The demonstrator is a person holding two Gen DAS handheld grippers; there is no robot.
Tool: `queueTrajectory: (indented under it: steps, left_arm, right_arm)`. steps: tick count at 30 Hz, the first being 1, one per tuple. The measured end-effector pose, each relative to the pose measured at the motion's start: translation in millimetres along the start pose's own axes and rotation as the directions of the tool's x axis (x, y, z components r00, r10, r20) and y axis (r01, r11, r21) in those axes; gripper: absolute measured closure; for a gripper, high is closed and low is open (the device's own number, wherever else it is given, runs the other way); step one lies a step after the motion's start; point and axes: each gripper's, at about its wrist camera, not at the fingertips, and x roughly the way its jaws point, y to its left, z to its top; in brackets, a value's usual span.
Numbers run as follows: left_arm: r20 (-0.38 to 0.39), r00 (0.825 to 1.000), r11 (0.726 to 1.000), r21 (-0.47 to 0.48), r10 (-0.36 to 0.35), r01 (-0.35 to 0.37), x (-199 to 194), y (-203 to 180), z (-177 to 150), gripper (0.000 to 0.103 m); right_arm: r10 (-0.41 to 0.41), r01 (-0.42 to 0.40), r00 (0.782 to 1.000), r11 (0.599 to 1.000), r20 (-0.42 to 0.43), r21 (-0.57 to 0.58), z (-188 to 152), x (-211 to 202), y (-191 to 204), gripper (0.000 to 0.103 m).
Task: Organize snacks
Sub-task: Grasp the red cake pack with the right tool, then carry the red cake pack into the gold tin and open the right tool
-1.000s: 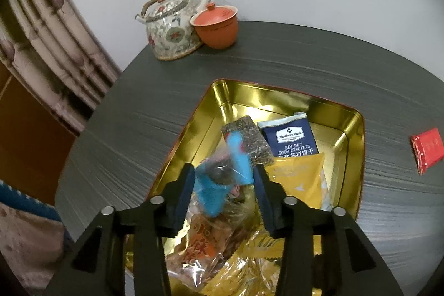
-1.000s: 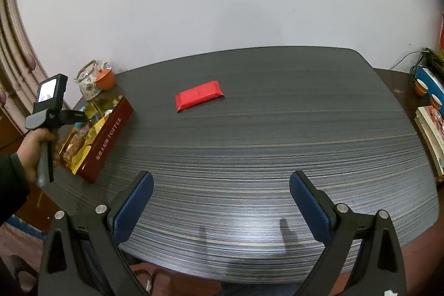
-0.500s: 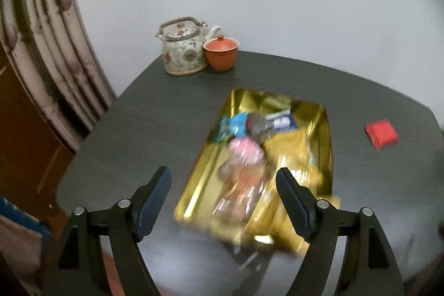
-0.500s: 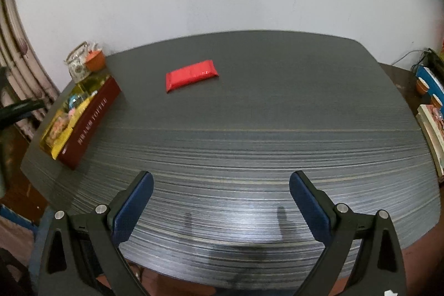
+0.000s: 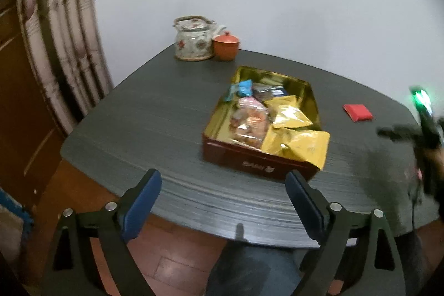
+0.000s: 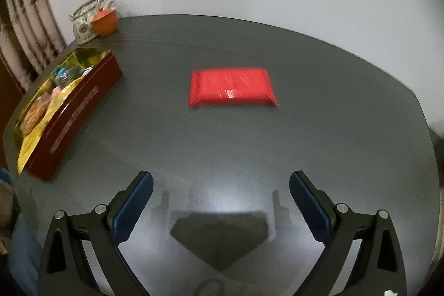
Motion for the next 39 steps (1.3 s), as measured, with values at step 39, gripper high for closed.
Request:
queueTrajectory:
  steps: [39]
  left_arm:
    - [0.029,0.998,0.987,0.149,-0.057,0.052,-7,-35,-3,0.012]
  right_arm:
    - [-0.068,0.068,0.997,0.998,0.033,0.002,76,38,21,0.026]
